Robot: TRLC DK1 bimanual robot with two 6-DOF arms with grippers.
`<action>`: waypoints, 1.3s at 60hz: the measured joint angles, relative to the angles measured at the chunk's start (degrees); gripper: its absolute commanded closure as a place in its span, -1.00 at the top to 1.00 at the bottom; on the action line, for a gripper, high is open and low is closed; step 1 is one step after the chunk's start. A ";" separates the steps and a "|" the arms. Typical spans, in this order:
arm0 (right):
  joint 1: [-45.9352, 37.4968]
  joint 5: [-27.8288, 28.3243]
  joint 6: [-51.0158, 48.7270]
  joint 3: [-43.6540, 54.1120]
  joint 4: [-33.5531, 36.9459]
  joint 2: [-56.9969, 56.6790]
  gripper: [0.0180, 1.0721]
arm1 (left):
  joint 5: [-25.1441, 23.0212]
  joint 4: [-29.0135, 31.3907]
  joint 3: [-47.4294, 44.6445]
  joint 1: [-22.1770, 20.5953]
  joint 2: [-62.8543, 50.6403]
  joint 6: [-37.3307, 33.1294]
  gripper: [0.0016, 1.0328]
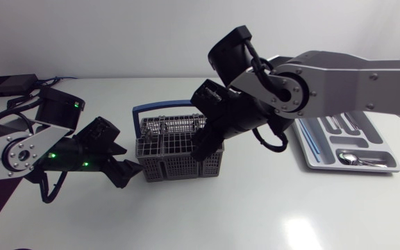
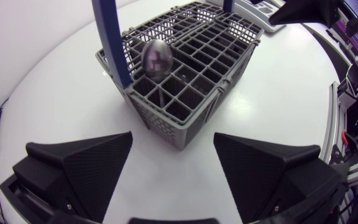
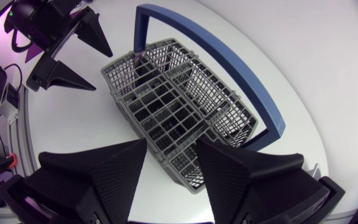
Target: Unload the cutlery basket into the drawer organizer.
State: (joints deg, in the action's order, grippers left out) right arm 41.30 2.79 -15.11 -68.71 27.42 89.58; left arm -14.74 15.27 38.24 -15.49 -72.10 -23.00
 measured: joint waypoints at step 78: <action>3.93 6.51 20.98 -8.04 -15.91 14.62 0.14 | -7.56 -8.33 -0.13 8.81 -4.59 -1.29 0.77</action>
State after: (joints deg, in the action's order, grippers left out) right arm 45.23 9.30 5.87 -76.75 11.51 104.20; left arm -22.31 6.94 38.11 -6.68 -76.69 -24.29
